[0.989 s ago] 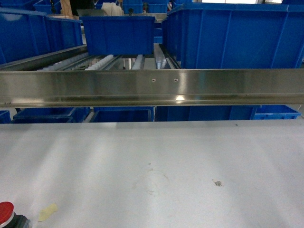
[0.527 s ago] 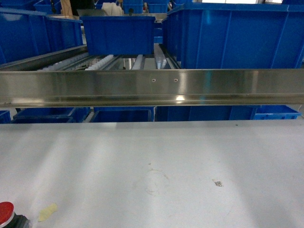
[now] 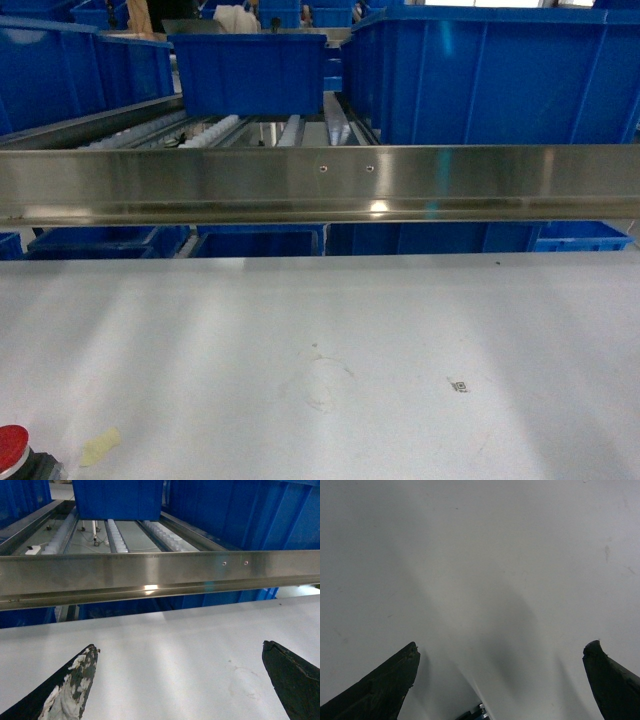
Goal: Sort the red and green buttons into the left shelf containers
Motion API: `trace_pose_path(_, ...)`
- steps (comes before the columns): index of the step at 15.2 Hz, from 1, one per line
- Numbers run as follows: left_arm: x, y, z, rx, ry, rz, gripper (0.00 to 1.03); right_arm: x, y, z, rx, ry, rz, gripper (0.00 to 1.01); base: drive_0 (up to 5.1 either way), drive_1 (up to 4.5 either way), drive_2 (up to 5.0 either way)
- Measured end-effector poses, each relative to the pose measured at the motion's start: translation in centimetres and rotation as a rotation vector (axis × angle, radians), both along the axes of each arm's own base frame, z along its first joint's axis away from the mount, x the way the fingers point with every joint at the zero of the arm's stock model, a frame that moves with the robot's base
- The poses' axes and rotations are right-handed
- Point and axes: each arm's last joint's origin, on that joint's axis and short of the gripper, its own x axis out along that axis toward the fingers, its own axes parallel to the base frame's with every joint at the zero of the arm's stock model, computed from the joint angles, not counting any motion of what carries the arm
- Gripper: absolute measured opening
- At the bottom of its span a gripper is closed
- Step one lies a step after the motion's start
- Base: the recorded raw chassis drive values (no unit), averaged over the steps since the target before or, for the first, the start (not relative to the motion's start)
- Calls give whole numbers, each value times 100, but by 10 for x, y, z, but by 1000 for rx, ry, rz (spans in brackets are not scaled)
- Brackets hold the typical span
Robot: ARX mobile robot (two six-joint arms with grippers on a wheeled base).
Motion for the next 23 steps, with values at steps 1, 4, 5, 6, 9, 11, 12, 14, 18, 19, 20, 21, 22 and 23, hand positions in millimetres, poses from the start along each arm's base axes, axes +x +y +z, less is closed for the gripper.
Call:
trace_pose_path(1, 0, 0, 0, 0, 0, 0, 98, -1, -3, 0, 0, -1, -8, 98, 0, 0, 0)
trace_pose_path(4, 0, 0, 0, 0, 0, 0, 98, -4, -3, 0, -7, 14, 5, 98, 0, 0, 0)
trace_pose_path(5, 0, 0, 0, 0, 0, 0, 98, -5, -3, 0, -7, 19, 10, 98, 0, 0, 0)
trace_pose_path(6, 0, 0, 0, 0, 0, 0, 98, -5, -3, 0, -9, 21, 12, 98, 0, 0, 0)
trace_pose_path(9, 0, 0, 0, 0, 0, 0, 98, -5, -3, 0, -11, 22, 16, 98, 0, 0, 0)
trace_pose_path(11, 0, 0, 0, 0, 0, 0, 98, -5, -3, 0, -11, 22, 16, 98, 0, 0, 0)
trace_pose_path(12, 0, 0, 0, 0, 0, 0, 98, -5, -3, 0, -11, 22, 16, 98, 0, 0, 0)
trace_pose_path(14, 0, 0, 0, 0, 0, 0, 98, -5, -3, 0, -11, 22, 16, 98, 0, 0, 0)
trace_pose_path(18, 0, 0, 0, 0, 0, 0, 98, -11, -3, 4, -11, 28, 27, 98, 0, 0, 0)
trace_pose_path(19, 0, 0, 0, 0, 0, 0, 98, -12, -4, 5, -11, 28, 21, 98, 0, 0, 0)
trace_pose_path(20, 0, 0, 0, 0, 0, 0, 98, -13, -4, 5, -11, 29, 23, 98, 0, 0, 0)
trace_pose_path(21, 0, 0, 0, 0, 0, 0, 98, -13, -4, 4, -9, 33, 25, 98, 0, 0, 0)
trace_pose_path(22, 0, 0, 0, 0, 0, 0, 98, -15, -3, 3, -6, 34, 28, 98, 0, 0, 0)
trace_pose_path(23, 0, 0, 0, 0, 0, 0, 98, -17, -4, 3, 5, 39, 31, 98, 0, 0, 0)
